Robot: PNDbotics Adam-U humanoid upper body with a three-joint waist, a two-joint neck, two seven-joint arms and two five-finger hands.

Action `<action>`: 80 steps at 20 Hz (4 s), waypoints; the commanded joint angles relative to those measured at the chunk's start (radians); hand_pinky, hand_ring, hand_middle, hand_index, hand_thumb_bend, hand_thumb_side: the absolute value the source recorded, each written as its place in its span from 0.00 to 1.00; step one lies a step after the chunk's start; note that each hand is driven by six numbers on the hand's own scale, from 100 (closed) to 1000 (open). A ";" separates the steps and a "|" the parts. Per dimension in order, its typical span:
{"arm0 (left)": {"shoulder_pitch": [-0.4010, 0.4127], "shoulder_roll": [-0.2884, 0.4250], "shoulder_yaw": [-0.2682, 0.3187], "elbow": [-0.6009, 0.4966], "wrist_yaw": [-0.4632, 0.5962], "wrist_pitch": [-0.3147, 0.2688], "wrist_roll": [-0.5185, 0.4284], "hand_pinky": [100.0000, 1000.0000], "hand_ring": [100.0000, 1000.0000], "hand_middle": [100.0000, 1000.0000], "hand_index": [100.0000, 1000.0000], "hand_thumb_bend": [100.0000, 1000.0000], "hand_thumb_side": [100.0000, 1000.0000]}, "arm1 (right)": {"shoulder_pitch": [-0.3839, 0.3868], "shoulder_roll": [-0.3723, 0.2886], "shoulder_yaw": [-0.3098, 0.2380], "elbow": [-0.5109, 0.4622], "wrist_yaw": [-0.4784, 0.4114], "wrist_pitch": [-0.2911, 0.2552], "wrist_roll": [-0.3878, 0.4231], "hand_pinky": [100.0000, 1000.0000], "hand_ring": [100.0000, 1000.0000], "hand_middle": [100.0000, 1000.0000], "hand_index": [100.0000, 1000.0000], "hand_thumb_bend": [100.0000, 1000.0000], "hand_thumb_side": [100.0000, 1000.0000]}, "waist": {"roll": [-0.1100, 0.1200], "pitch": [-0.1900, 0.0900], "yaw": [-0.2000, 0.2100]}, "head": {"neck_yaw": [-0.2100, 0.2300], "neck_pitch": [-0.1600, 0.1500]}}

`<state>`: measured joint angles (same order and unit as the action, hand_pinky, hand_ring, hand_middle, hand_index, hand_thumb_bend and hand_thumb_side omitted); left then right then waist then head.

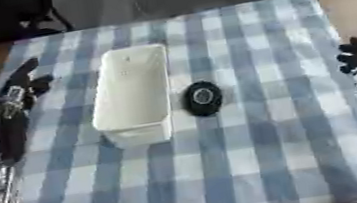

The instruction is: Pick up objects on the table and place them in the box.

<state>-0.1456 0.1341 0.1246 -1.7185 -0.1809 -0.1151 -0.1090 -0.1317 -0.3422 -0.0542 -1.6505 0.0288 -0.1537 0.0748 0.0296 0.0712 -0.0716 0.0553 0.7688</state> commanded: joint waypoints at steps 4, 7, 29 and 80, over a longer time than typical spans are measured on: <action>-0.004 0.000 0.000 -0.013 0.005 -0.005 -0.005 0.87 0.79 1.00 0.94 0.00 1.00 | -0.008 -0.012 -0.003 -0.021 -0.001 0.001 0.002 0.85 0.85 0.84 0.95 0.00 0.70 | 0.000 -0.009 -0.001 | 0.003 0.001; -0.004 0.000 0.000 -0.013 0.005 -0.004 -0.006 0.87 0.79 1.00 0.94 0.00 1.00 | -0.008 -0.012 -0.003 -0.022 -0.001 0.001 0.001 0.85 0.85 0.84 0.95 0.00 0.70 | 0.000 -0.009 -0.001 | 0.004 0.001; 0.001 0.002 -0.006 -0.006 0.003 -0.005 -0.015 0.87 0.80 1.00 0.94 0.00 1.00 | -0.104 -0.275 0.101 -0.063 0.448 -0.133 0.176 0.81 0.84 0.84 0.92 0.00 0.65 | -0.006 -0.018 0.011 | 0.001 0.001; 0.012 0.002 -0.021 0.015 0.003 -0.008 -0.032 0.88 0.80 1.00 0.94 0.00 1.00 | -0.424 -0.336 0.351 0.160 0.602 -0.355 0.333 0.99 0.96 0.94 0.81 0.00 0.77 | -0.009 -0.028 0.024 | -0.014 0.001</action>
<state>-0.1281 0.1341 0.1057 -1.6929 -0.1801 -0.1211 -0.1374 -0.5338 -0.6698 0.2985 -1.4981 0.6281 -0.5015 0.4035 0.0230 0.0579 -0.0477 0.0514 0.7690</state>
